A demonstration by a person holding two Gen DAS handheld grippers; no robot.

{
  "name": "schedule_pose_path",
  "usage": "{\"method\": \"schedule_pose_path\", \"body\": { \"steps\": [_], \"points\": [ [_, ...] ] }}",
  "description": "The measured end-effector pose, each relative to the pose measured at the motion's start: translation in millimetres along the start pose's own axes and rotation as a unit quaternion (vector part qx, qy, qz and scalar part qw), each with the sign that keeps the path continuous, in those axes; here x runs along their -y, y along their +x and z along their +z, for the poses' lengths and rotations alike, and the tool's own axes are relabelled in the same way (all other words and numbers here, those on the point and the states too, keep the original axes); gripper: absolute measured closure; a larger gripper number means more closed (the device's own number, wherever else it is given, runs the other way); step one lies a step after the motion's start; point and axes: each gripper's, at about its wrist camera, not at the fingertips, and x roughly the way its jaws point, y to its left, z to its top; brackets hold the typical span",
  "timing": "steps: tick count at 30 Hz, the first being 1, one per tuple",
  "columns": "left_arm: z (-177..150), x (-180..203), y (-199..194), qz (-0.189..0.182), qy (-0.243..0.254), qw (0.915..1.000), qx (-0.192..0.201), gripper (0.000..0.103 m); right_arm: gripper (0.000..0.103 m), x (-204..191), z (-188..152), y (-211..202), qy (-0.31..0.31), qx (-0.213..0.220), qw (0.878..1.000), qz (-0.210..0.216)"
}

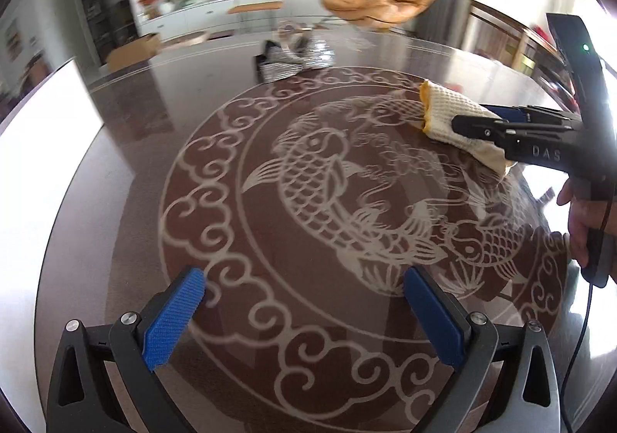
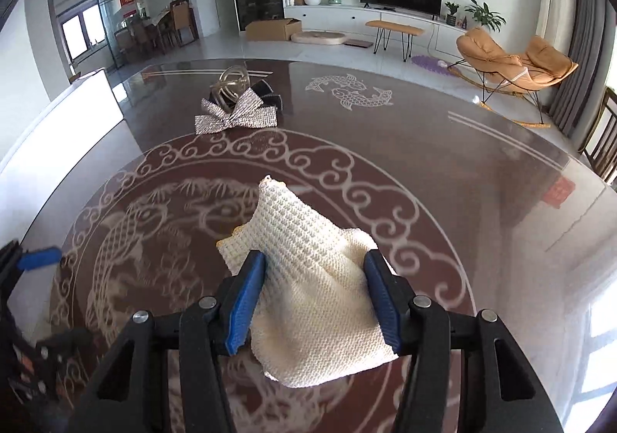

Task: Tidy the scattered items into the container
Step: 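Close the right tool on the cream knitted mitten while the left tool approaches the rhinestone hair clip, then close the left tool on the clear claw clip with rhinestone bow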

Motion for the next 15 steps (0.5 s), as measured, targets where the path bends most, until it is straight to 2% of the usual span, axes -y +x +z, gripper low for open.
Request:
{"method": "schedule_pose_path", "body": {
  "steps": [1,2,3,5,7,10,15],
  "points": [
    [12,-1,7,-0.027,0.041,0.9987,-0.014,0.0,0.049,-1,-8,-6,0.0,0.001,1.0,-0.004],
    [26,-4,14,-0.033,0.069,0.9967,-0.027,0.0,0.049,-1,-14,-10,0.002,0.001,1.0,-0.005],
    [42,-9,20,-0.017,0.091,0.9953,-0.027,0.0,0.049,0,-17,-12,0.006,0.002,1.0,-0.004],
    [75,-18,23,0.003,0.128,0.9917,0.011,0.0,0.049,1,-19,-12,0.009,0.001,1.0,-0.006],
    [107,-30,30,-0.005,0.147,0.9882,0.042,0.0,0.049,0,-20,-12,0.007,0.0,1.0,-0.012],
    [145,-45,58,-0.017,0.152,0.9878,0.028,0.0,0.049,1,-14,-13,0.008,-0.001,1.0,-0.012],
    [176,-45,98,-0.005,0.204,0.9786,0.03,0.0,0.048,4,-11,-12,0.012,-0.001,1.0,-0.009]
  ]
}}
